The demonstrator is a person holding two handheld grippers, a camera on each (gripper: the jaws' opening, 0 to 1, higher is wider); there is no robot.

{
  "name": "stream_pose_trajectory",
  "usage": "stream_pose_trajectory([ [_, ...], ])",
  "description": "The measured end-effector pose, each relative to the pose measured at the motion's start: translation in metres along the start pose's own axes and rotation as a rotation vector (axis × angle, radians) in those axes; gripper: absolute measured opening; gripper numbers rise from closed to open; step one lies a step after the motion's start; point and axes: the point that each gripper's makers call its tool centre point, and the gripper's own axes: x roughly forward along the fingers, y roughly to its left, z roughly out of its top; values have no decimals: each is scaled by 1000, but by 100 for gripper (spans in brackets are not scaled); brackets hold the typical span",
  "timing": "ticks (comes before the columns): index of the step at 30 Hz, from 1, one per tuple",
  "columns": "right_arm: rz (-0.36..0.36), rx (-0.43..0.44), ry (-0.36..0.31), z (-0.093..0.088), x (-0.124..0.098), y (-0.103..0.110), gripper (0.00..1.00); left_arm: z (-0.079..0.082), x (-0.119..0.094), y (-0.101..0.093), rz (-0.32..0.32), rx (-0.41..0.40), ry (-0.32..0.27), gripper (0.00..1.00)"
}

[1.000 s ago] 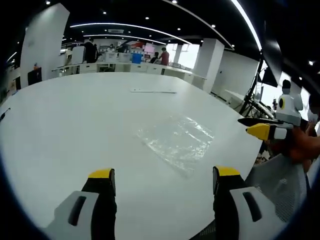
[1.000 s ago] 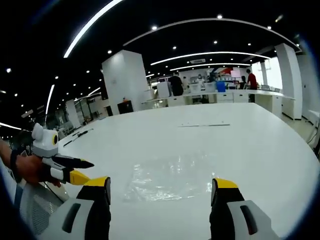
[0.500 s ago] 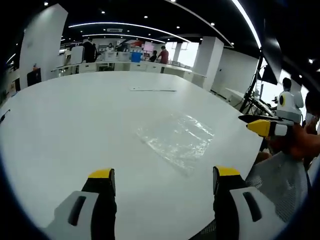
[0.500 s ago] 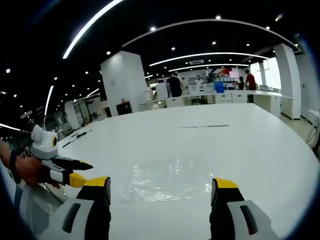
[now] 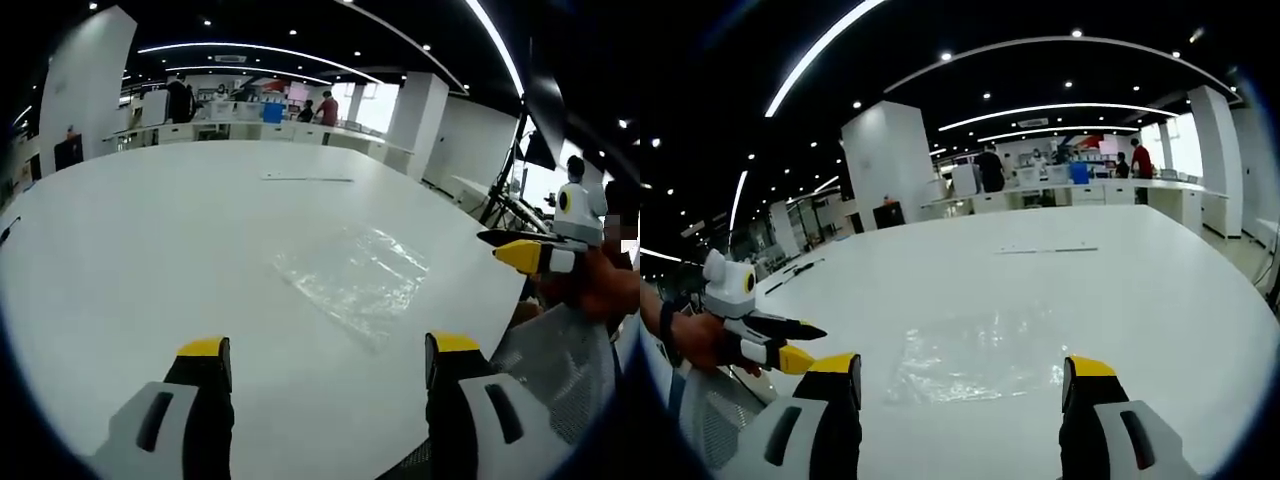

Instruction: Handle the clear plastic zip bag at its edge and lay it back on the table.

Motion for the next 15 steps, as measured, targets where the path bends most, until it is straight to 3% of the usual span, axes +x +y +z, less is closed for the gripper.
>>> stream_pose_trajectory([
  [15, -5, 6, 11, -3, 1, -3, 82, 1, -2, -5, 3, 0, 2, 78],
])
